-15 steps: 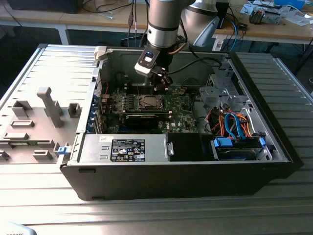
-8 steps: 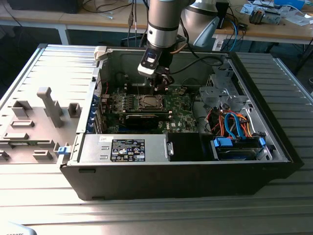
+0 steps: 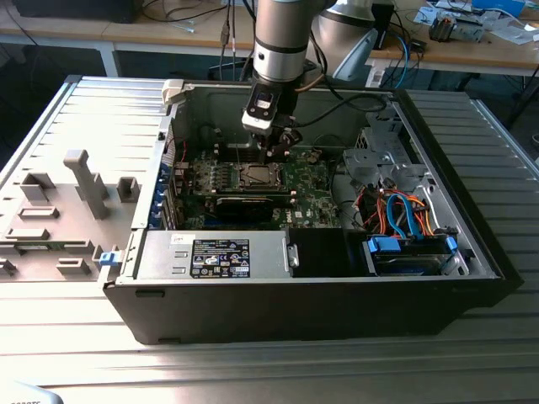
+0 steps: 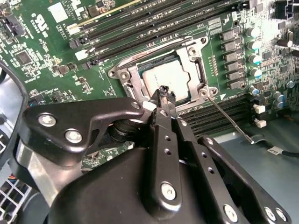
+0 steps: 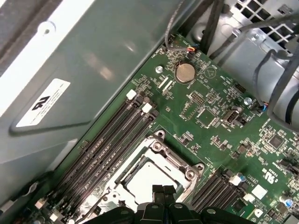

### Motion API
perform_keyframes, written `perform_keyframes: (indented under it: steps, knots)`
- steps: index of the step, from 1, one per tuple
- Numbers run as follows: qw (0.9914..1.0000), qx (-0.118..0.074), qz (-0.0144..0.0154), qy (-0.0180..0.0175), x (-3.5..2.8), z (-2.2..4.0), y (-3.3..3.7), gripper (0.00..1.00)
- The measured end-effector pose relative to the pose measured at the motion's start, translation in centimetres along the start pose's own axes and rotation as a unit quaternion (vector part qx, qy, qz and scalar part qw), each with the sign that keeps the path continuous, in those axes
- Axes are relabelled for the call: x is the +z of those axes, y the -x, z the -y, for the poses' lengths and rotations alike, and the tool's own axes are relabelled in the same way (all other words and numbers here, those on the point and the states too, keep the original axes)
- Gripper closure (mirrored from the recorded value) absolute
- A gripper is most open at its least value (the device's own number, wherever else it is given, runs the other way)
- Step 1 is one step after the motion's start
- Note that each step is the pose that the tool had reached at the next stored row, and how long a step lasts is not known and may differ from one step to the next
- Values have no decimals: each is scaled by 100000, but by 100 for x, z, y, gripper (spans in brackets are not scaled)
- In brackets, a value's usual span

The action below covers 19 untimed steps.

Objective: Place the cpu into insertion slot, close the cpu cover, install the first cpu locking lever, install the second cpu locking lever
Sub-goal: 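Install the first cpu locking lever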

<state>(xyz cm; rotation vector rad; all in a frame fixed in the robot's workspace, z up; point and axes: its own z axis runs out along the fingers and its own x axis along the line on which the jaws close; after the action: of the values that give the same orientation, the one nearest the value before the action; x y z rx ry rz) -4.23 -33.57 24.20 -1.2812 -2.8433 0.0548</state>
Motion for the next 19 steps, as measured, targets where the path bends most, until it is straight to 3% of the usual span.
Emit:
perform_keyframes:
  steps: [5, 10, 14, 19]
  knots:
    - [99950, -3167, 130, -20, 0, 0, 0, 89]
    - [99764, -6856, 283, -40, 0, 0, 0, 89]
    - [99661, -8217, 341, -51, 0, 0, 0, 89]
    - [99619, -8717, 359, -52, 0, 0, 0, 89]
